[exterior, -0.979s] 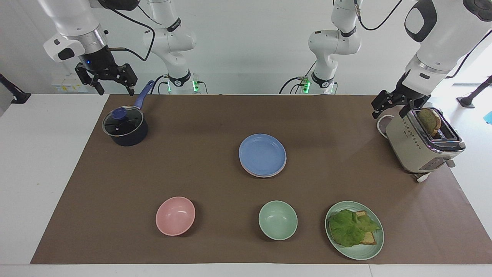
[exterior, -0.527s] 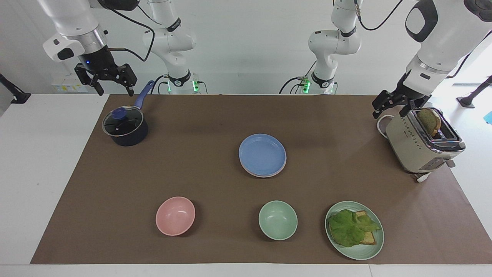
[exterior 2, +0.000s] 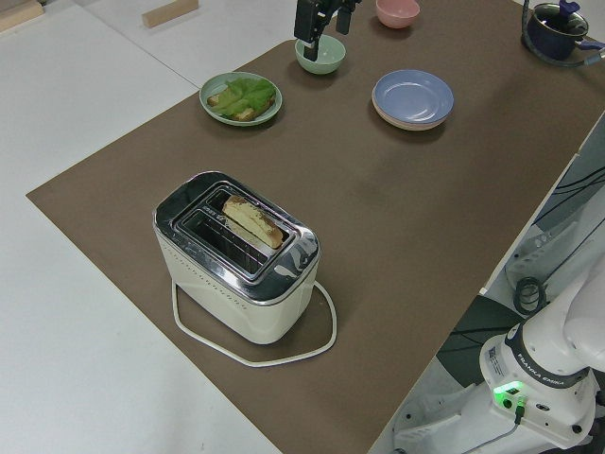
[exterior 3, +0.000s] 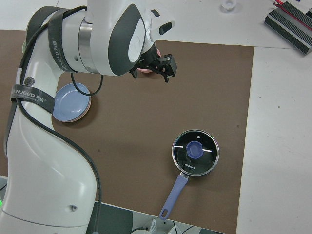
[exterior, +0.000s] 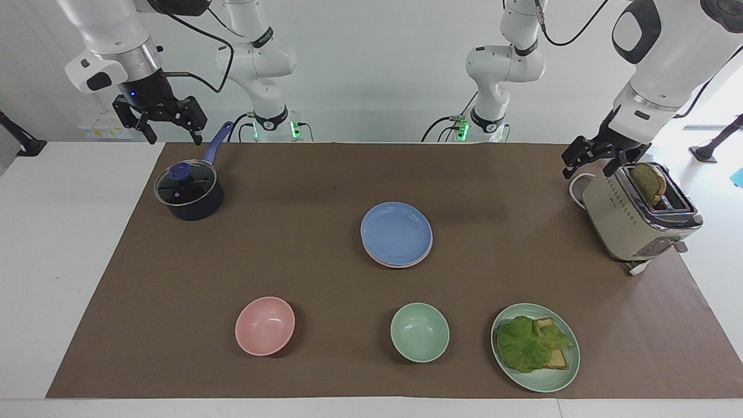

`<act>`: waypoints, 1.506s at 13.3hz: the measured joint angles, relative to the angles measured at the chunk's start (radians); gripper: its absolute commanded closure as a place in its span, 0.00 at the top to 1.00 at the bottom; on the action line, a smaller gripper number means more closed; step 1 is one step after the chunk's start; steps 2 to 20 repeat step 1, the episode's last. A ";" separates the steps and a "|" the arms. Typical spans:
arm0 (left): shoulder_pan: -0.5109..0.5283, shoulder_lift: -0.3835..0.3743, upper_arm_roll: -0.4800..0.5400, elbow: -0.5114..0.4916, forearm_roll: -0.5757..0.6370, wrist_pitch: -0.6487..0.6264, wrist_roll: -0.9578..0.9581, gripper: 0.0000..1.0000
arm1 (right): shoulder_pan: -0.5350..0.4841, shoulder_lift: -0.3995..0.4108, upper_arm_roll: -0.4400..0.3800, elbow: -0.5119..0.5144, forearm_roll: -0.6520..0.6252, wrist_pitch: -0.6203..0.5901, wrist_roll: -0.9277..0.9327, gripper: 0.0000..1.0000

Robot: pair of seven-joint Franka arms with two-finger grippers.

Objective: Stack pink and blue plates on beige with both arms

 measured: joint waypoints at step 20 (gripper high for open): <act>0.000 0.000 0.000 0.000 0.000 0.000 0.000 1.00 | 0.000 0.000 0.000 0.000 0.000 0.000 0.000 1.00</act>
